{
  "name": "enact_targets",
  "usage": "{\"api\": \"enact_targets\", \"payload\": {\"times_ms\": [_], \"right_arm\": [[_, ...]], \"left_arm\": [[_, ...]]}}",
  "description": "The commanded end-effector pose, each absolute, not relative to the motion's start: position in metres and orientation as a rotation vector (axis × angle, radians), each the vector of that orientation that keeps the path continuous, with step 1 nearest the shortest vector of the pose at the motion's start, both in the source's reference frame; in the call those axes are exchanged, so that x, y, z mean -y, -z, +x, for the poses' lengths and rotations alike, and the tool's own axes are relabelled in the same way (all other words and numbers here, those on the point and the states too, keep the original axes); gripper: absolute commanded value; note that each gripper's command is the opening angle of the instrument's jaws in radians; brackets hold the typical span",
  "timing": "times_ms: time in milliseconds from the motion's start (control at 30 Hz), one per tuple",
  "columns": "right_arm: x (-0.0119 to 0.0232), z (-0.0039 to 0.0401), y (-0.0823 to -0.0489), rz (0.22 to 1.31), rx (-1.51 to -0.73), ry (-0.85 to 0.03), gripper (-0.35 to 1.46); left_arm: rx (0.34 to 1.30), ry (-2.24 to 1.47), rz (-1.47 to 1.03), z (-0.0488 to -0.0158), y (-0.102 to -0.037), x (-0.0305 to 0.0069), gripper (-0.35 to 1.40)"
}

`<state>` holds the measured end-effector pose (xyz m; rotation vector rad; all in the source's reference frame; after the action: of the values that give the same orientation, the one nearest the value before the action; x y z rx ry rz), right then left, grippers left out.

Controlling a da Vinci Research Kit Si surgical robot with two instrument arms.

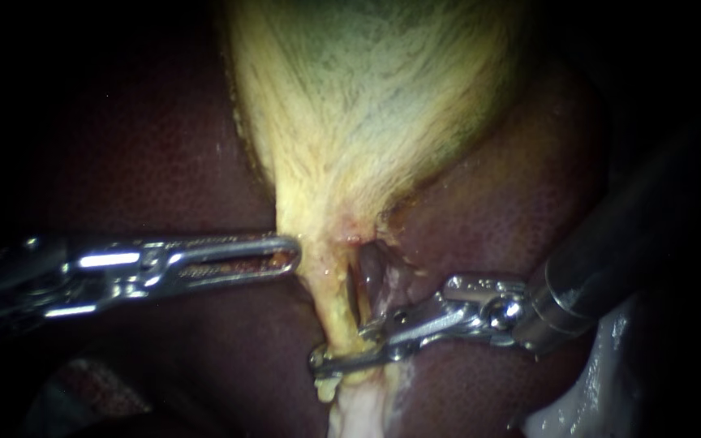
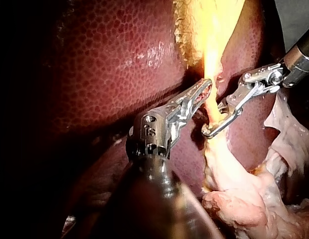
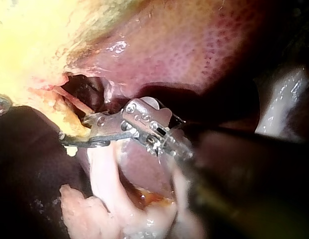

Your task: Going back second clip left tube

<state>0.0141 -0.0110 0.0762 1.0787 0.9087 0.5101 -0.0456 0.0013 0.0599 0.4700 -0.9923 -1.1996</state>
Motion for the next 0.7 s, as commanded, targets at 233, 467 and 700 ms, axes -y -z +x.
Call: {"api": "enact_targets", "payload": {"times_ms": [233, 467, 700], "right_arm": [[0.0112, 0.0141, -0.076, 1.082, -0.906, -0.513, -0.35], [0.0113, 0.0146, -0.0756, 1.007, -0.971, -0.381, 0.38], [0.0112, 0.0151, -0.0756, 0.924, -1.055, -0.243, 0.53]], "left_arm": [[0.992, 1.199, 0.47, -0.0456, -0.0599, -0.0013, -0.35], [0.992, 1.199, 0.47, -0.0456, -0.0599, -0.0012, -0.35], [0.992, 1.199, 0.47, -0.0455, -0.0599, -0.0012, -0.35]]}}
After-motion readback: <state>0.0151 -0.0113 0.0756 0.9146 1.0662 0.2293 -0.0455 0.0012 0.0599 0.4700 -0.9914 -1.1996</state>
